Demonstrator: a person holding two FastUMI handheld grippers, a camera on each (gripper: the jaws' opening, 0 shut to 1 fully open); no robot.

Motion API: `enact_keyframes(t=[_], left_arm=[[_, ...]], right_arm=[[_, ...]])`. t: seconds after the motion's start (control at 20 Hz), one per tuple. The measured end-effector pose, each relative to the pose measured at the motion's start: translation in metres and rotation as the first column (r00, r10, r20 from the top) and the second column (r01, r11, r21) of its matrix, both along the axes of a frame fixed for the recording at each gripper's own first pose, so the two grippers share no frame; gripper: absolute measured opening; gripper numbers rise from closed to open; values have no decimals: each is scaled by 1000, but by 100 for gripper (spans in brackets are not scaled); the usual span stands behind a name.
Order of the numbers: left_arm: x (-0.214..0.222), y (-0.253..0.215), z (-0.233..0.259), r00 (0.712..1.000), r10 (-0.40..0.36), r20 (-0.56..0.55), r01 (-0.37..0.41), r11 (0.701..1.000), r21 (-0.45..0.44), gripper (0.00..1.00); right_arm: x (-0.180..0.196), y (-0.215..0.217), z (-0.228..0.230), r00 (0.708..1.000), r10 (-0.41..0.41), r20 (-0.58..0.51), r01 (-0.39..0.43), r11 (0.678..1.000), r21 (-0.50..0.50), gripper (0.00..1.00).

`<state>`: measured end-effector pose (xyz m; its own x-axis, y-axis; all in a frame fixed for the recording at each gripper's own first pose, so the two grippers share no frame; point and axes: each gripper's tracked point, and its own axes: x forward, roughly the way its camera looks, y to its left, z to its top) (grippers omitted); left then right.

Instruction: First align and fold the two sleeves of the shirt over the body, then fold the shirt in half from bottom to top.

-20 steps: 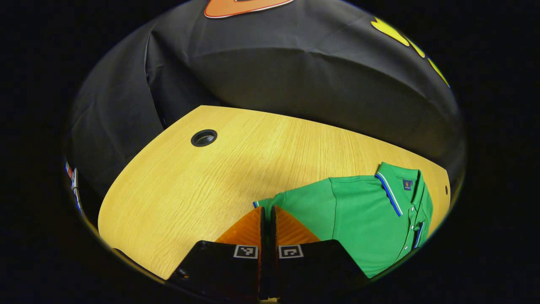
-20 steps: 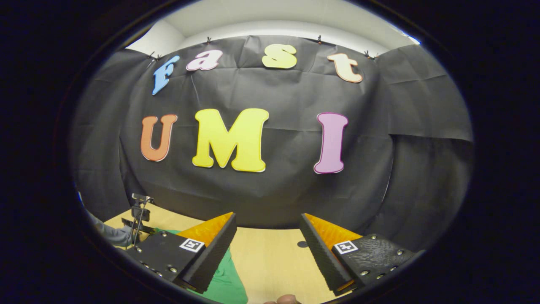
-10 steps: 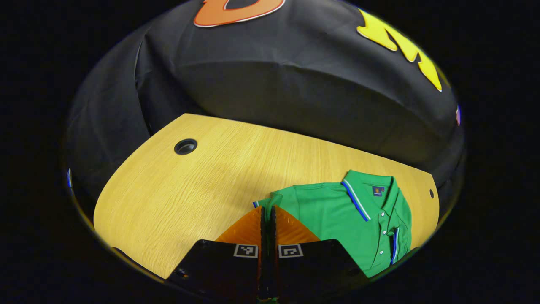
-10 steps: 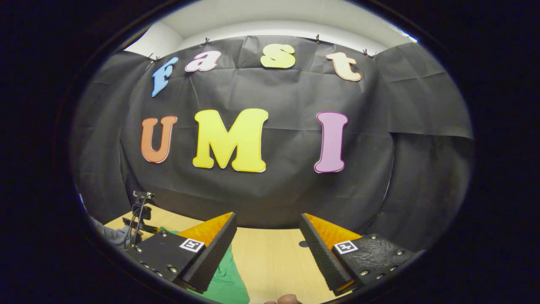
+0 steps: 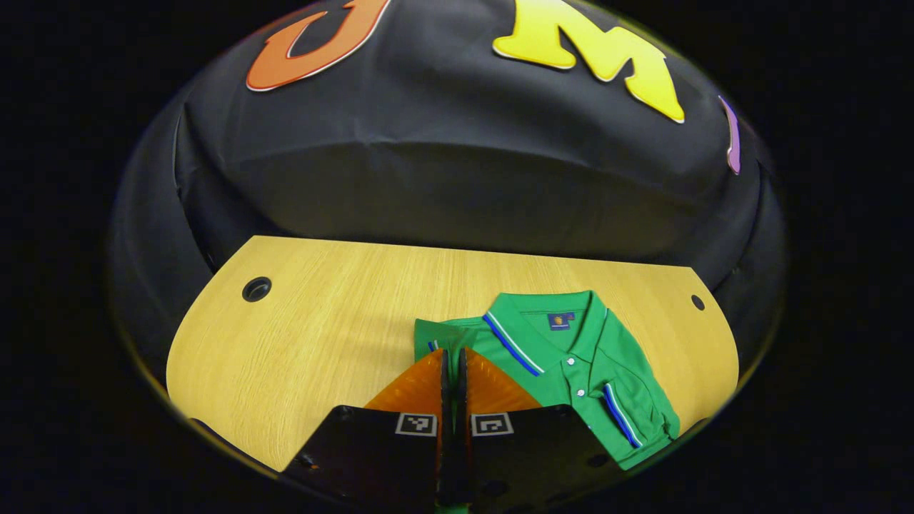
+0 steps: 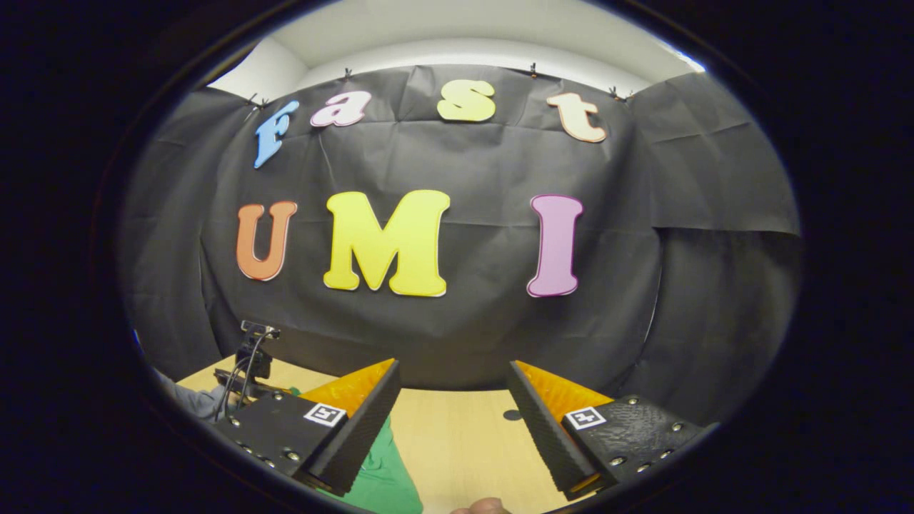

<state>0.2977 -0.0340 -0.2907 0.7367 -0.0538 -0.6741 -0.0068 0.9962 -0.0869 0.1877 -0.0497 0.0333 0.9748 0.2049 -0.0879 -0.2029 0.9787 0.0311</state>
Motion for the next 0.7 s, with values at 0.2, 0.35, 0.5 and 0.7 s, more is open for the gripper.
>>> enact_keyframes(t=[0.2,0.35,0.5,0.7], left_arm=[[-16,-26,-2,997,-75,-15,75,997,21,4],[-24,-43,-3,992,-127,-10,128,991,41,4],[-29,-60,-9,988,-150,-22,151,988,28,4],[-32,-74,-13,987,-160,-33,160,987,0,4]], right_arm=[[-2,-5,-3,1000,-15,-7,15,1000,21,95],[-1,-6,-8,1000,-26,-18,26,999,29,95],[-2,-8,-10,999,-33,-28,34,999,35,96],[-2,-12,-9,999,-44,-23,44,999,30,94]])
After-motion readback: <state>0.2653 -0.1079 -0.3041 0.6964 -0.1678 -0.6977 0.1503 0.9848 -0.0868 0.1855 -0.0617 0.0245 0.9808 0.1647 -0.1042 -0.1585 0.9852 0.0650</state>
